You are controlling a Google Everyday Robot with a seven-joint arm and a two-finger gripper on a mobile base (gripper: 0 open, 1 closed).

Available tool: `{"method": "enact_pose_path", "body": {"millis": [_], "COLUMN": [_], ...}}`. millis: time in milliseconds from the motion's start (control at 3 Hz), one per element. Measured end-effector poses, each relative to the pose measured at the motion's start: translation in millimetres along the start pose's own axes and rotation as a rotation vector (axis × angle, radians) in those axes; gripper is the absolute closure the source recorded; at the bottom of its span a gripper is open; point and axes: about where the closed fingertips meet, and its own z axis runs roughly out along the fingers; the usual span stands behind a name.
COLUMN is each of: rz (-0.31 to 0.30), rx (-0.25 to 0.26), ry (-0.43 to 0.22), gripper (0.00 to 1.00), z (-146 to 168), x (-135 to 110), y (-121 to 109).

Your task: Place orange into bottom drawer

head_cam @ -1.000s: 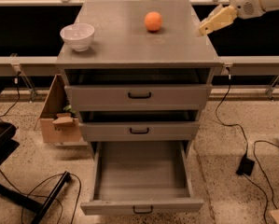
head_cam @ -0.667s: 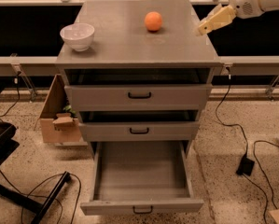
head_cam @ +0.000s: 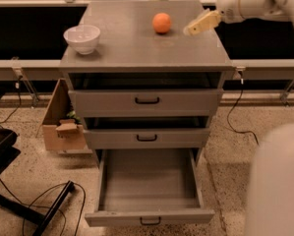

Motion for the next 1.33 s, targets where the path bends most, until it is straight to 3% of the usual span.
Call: {"method": "enact_pose_path", "body": {"millis": [667, 1000, 1333], "rz": [0.139, 0.189, 0.231], "rx": [0.093, 0.129, 0.133], "ry": [0.002, -0.022, -0.087], "gripper": [0.00, 0.00, 0.00], "z": [108.7, 141.5, 178.1], "x": [26.3, 36.2, 35.8], "y": [-31.2, -35.3, -28.3]}}
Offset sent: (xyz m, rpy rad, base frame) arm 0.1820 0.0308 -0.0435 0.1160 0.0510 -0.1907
